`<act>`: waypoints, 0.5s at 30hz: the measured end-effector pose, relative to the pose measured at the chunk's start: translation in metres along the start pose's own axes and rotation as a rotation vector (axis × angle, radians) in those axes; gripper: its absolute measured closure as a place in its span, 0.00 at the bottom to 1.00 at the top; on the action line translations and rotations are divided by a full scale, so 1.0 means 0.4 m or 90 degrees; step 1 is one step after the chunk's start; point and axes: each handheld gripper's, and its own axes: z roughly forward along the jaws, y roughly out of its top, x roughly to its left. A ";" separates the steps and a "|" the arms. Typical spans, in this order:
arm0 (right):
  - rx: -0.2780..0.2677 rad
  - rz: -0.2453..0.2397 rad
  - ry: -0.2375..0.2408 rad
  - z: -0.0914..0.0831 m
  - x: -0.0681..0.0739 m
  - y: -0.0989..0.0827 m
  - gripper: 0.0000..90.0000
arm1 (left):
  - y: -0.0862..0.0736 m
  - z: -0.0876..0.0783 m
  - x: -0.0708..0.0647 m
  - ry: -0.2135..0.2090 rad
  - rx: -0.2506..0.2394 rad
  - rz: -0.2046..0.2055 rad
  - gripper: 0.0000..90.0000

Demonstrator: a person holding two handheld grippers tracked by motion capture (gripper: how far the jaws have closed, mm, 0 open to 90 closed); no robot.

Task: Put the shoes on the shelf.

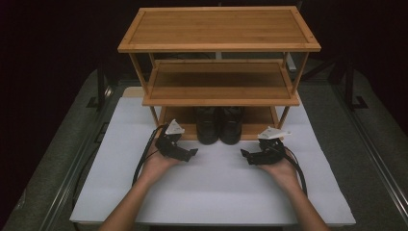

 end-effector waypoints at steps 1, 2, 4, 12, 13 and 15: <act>0.003 -0.001 0.000 -0.013 -0.004 -0.010 0.15 | -0.012 -0.019 -0.002 0.003 -0.001 0.001 0.03; 0.001 0.002 0.000 -0.030 -0.007 -0.022 0.15 | -0.018 -0.031 -0.002 0.003 0.000 0.003 0.03; 0.003 0.001 -0.005 -0.054 -0.014 -0.037 0.15 | -0.035 -0.062 -0.002 0.004 -0.002 0.002 0.03; 0.005 0.016 -0.017 -0.150 -0.044 -0.110 0.15 | -0.121 -0.170 -0.004 0.027 0.010 0.000 0.03; 0.008 0.018 -0.019 -0.157 -0.046 -0.118 0.15 | -0.134 -0.180 -0.003 0.028 0.013 -0.001 0.03; 0.011 0.023 -0.021 -0.175 -0.052 -0.142 0.15 | -0.161 -0.200 -0.002 0.033 0.020 -0.008 0.03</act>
